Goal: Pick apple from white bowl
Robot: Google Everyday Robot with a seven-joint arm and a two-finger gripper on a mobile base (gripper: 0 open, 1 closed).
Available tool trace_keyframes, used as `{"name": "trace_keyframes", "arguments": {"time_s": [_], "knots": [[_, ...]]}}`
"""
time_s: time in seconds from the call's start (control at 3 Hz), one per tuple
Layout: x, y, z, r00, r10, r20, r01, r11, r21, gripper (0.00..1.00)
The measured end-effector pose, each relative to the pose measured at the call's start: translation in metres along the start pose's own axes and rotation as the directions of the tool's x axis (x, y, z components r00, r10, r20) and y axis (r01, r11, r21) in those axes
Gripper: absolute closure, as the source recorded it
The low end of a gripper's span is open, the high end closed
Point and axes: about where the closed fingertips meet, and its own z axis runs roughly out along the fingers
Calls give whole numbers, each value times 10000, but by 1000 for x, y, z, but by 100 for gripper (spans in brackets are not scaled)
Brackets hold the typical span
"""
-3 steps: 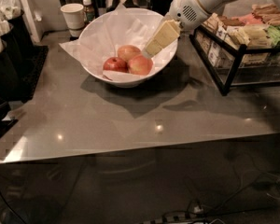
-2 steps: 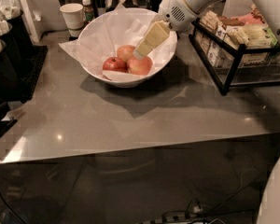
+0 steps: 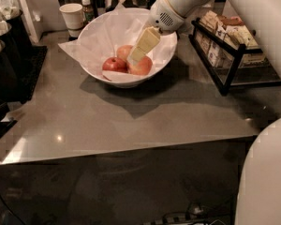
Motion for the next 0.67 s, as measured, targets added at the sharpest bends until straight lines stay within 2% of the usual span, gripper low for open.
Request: {"name": "trace_keyframes", "arguments": {"time_s": [0.33, 0.67], "knots": [[5, -3, 15, 9999, -60, -153, 59, 10000, -61, 17], [11, -5, 30, 10000, 3, -51, -4, 9999, -143, 17]]}}
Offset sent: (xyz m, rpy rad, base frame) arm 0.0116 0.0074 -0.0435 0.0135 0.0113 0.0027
